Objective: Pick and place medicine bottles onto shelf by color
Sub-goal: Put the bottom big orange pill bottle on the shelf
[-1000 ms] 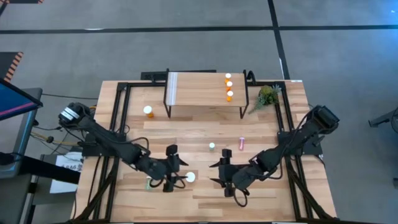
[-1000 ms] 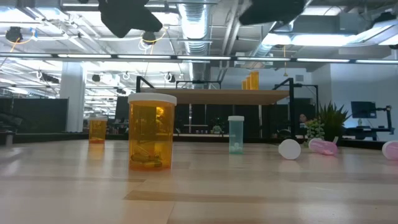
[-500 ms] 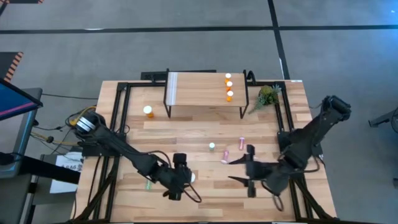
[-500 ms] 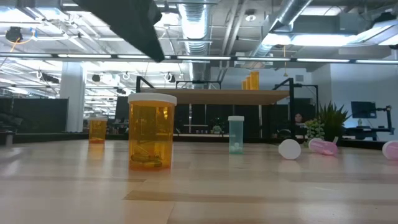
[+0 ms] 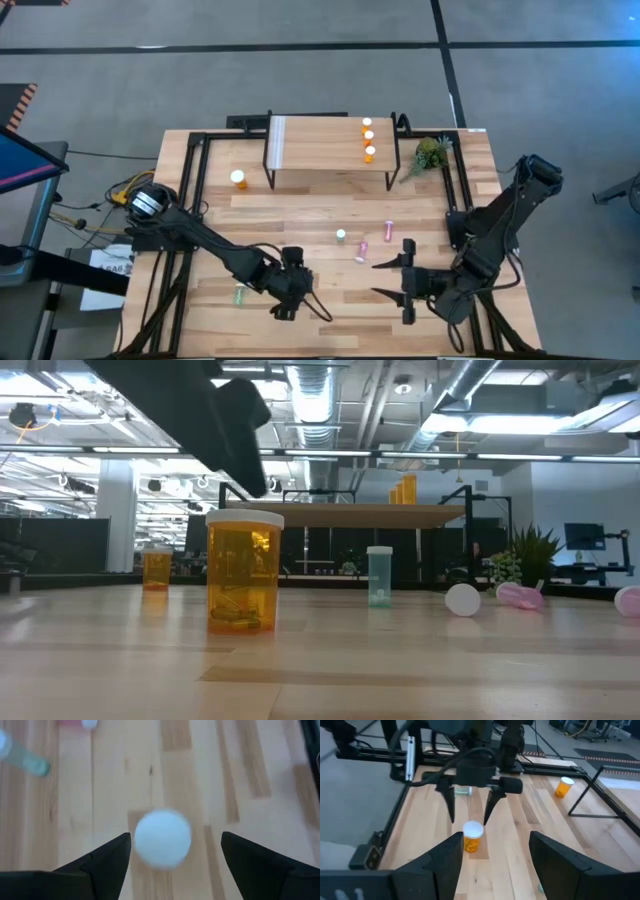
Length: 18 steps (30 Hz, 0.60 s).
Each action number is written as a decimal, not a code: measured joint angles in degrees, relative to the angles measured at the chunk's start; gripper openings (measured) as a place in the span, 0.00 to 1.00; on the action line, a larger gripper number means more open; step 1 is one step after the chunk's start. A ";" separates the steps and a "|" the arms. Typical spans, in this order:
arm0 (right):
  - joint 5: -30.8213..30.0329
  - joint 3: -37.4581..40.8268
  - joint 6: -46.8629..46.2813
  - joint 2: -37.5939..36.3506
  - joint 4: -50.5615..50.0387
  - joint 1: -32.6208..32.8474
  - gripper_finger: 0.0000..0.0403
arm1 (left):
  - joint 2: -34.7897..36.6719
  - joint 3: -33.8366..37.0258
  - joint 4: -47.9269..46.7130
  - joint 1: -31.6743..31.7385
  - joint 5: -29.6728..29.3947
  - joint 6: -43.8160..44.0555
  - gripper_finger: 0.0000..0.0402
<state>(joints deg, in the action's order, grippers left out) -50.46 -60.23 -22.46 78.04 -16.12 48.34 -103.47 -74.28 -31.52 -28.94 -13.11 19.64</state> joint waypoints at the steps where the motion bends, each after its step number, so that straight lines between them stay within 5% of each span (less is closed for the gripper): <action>1: -0.08 0.00 0.02 0.00 -0.16 -0.16 0.62 | -0.09 0.01 -0.42 0.03 -0.58 -0.71 0.74; 18: -0.51 -0.02 -0.68 0.11 -1.29 -1.25 0.62 | -4.04 0.53 1.97 1.79 2.83 -3.13 0.74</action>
<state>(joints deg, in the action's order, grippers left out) -50.96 -60.25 -23.14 78.15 -17.41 47.09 -107.51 -73.75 -29.55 -27.14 -10.28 16.52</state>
